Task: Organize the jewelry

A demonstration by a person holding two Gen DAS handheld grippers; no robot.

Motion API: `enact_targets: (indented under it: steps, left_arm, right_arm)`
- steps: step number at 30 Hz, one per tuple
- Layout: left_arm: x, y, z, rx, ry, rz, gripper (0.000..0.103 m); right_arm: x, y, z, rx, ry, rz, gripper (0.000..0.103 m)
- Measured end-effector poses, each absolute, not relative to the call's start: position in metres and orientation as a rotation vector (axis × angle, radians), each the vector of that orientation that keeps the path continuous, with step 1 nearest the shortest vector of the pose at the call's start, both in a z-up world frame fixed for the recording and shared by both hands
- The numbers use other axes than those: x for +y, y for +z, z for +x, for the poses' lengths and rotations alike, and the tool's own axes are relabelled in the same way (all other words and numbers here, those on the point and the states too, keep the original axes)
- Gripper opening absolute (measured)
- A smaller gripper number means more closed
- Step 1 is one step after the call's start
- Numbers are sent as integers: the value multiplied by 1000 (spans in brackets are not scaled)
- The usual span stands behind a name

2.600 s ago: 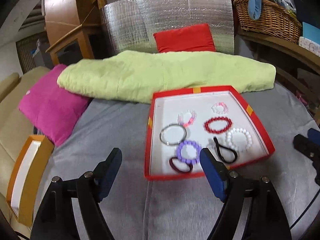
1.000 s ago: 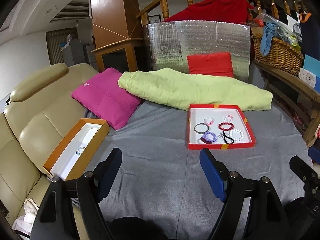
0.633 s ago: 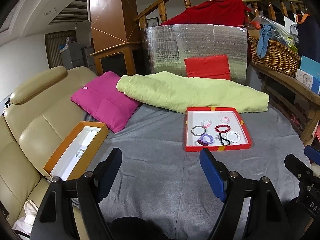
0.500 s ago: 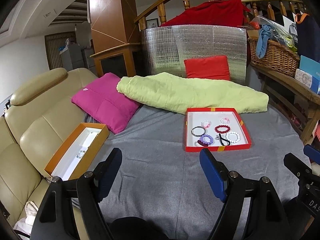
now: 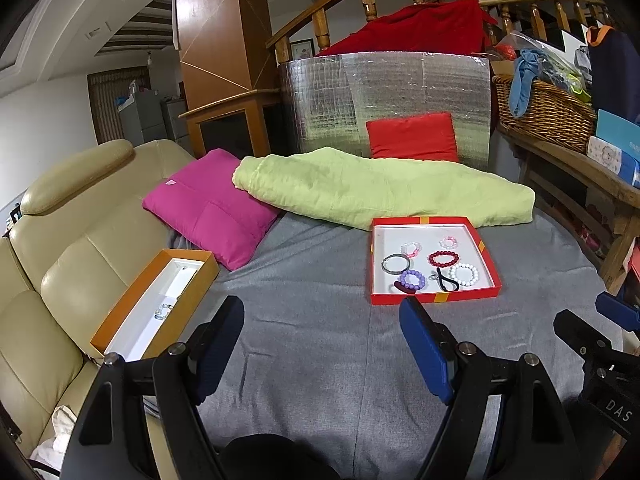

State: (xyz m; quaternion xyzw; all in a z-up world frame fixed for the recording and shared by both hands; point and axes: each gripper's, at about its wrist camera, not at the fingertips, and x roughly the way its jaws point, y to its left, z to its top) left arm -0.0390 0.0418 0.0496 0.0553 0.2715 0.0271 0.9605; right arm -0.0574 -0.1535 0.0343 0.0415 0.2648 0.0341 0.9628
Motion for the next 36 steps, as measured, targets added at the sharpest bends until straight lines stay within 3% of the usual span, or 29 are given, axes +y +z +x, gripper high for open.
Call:
enact_targets:
  steps: [36]
  left_arm:
    - [44,52,-41,550,60,111,80]
  right_arm:
    - [-153,35,-56,536,60,92,78]
